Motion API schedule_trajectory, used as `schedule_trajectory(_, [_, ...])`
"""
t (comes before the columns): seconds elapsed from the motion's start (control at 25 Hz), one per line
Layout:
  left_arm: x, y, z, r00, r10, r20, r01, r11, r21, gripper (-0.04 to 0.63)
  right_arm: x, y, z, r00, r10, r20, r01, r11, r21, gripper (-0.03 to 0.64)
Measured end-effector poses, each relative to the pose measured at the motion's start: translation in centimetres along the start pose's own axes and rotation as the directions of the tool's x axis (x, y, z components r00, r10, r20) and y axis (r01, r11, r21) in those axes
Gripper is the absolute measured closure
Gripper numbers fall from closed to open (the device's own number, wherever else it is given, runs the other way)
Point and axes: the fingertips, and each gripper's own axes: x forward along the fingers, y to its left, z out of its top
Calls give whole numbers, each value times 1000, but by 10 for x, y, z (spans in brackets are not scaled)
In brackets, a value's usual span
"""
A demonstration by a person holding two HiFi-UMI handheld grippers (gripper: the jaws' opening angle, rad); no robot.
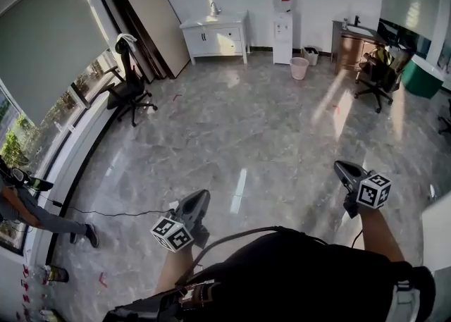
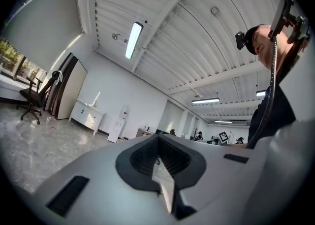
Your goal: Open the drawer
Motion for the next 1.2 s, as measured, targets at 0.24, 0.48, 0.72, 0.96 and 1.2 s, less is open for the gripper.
schedule_trajectory(0.24, [45, 30, -7, 999, 32, -6, -32, 999, -12, 595, 52, -53, 7, 999, 39, -14, -38, 999, 31, 615])
schedule_trajectory(0.48, [128, 53, 12, 991, 130, 40, -130, 991, 10, 595, 120, -135, 47, 991, 136, -14, -136, 991, 0, 615])
schedule_trajectory(0.72, [225, 57, 22, 980, 179, 86, -181, 983, 12, 595, 171, -213, 97, 973, 230, -25, -230, 972, -37, 615])
schedule_trajectory(0.96, [307, 62, 19, 982, 176, 64, -176, 984, 2, 595, 214, -276, 121, 962, 268, -46, -270, 962, -29, 615])
schedule_trajectory(1.2, [329, 120, 31, 978, 200, 59, -199, 980, -20, 595, 267, -295, 129, 962, 267, -54, -269, 963, -28, 615])
